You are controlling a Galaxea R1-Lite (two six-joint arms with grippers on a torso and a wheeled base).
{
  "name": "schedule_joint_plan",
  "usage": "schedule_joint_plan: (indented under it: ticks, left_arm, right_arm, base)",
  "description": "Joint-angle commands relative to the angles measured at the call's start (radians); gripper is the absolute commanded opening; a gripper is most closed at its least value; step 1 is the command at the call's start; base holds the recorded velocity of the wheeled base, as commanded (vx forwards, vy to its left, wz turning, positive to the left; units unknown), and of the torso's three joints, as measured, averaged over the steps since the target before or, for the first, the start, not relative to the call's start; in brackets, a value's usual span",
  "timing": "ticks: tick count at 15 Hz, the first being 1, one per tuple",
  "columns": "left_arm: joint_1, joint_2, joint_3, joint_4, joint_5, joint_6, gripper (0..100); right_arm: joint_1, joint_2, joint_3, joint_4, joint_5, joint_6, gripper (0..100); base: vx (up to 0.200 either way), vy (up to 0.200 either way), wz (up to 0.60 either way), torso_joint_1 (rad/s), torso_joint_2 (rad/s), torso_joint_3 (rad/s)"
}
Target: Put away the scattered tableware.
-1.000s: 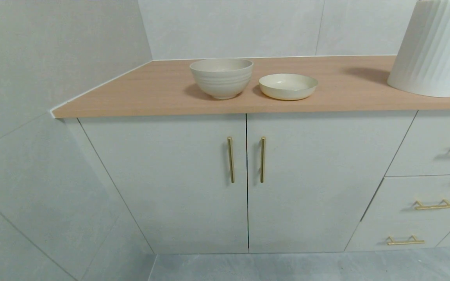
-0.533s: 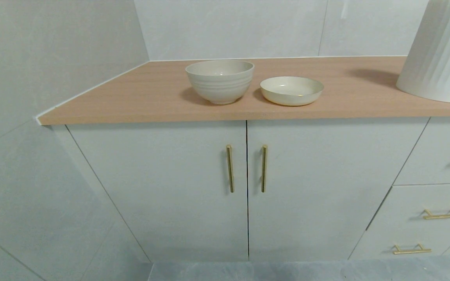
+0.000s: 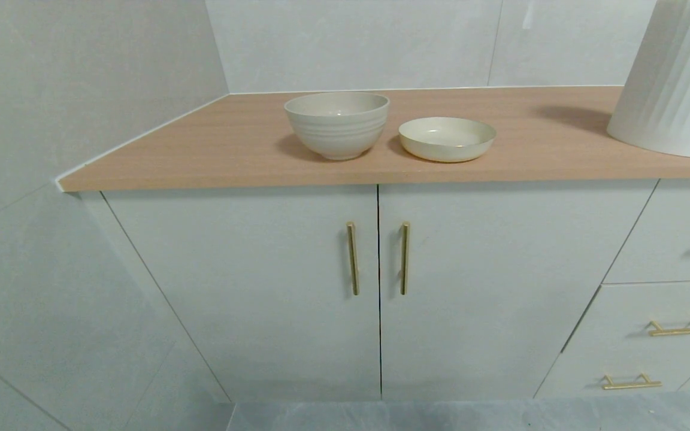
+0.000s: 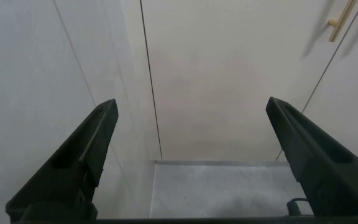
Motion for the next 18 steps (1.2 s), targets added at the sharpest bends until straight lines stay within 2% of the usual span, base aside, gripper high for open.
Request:
schedule_joint_plan:
  ticks: [1,6,10,13,15,16,17,18]
  left_arm:
    - [0.0,0.0,0.0,0.0,0.001,-0.001,100]
    - [0.0,0.0,0.0,0.0,0.001,0.001,100]
    - [0.0,0.0,0.0,0.0,0.001,0.001,100]
    - [0.0,0.0,0.0,0.0,0.001,0.001,100]
    - [0.0,0.0,0.0,0.0,0.001,0.004,100]
    - [0.0,0.0,0.0,-0.001,0.001,0.004,100]
    - [0.0,0.0,0.0,0.0,0.001,0.007,100]
    - [0.0,0.0,0.0,0.0,0.001,0.005,100]
  right_arm:
    - [0.015,0.035,-0.12,-0.012,0.056,0.057,100]
    - [0.1,0.366,-0.113,-0.011,0.083,-0.001,100]
    - [0.144,0.719,-0.286,-0.021,0.091,-0.02,100]
    - [0.218,1.0,-0.354,-0.226,0.135,-0.012,100]
    - [0.33,1.162,-0.378,-0.425,0.135,0.031,100]
    - [0.339,1.173,-0.381,-0.433,0.135,0.034,100]
    - [0.431,1.305,-0.443,-0.512,0.141,0.078,100]
    - [0.469,1.346,-0.467,-0.534,0.146,0.097,100]
  base:
    - [0.0,0.0,0.0,0.0,0.0,0.0]
    - [0.0,0.0,0.0,0.0,0.0,0.0]
    - [0.0,0.0,0.0,0.0,0.0,0.0]
    - [0.0,0.0,0.0,0.0,0.0,0.0]
    - [0.0,0.0,0.0,0.0,0.0,0.0]
    - [0.0,0.0,0.0,0.0,0.0,0.0]
    - [0.0,0.0,0.0,0.0,0.0,0.0]
    - [0.0,0.0,0.0,0.0,0.0,0.0]
